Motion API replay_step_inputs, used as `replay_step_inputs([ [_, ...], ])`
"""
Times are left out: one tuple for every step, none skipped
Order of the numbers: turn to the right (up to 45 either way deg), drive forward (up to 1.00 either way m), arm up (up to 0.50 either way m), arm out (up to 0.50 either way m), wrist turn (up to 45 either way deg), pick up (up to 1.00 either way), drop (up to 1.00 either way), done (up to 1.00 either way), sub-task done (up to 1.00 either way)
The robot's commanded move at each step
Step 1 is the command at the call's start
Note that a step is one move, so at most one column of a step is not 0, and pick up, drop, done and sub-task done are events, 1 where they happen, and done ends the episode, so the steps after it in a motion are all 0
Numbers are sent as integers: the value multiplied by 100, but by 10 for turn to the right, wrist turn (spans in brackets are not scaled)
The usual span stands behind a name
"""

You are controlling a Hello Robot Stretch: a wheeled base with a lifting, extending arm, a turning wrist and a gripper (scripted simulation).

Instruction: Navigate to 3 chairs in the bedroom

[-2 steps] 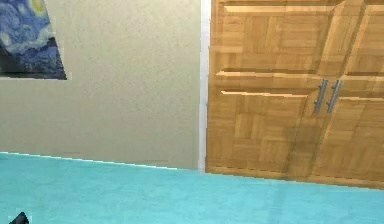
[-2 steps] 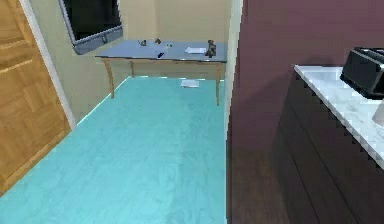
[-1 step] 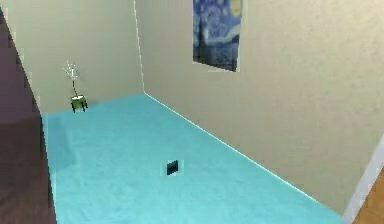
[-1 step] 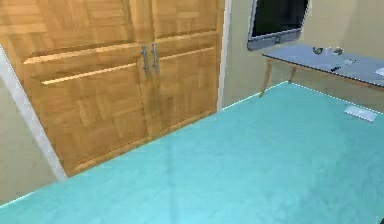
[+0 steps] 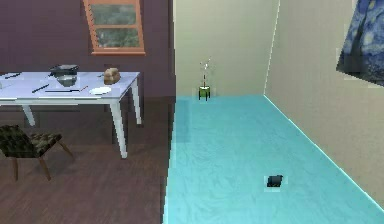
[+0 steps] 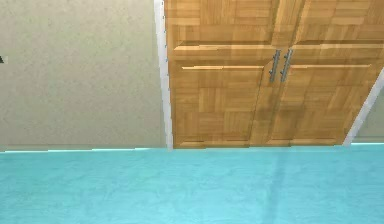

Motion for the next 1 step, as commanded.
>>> replay_step_inputs([
  [-30,0,0,0,0,0,0,0,0],
])
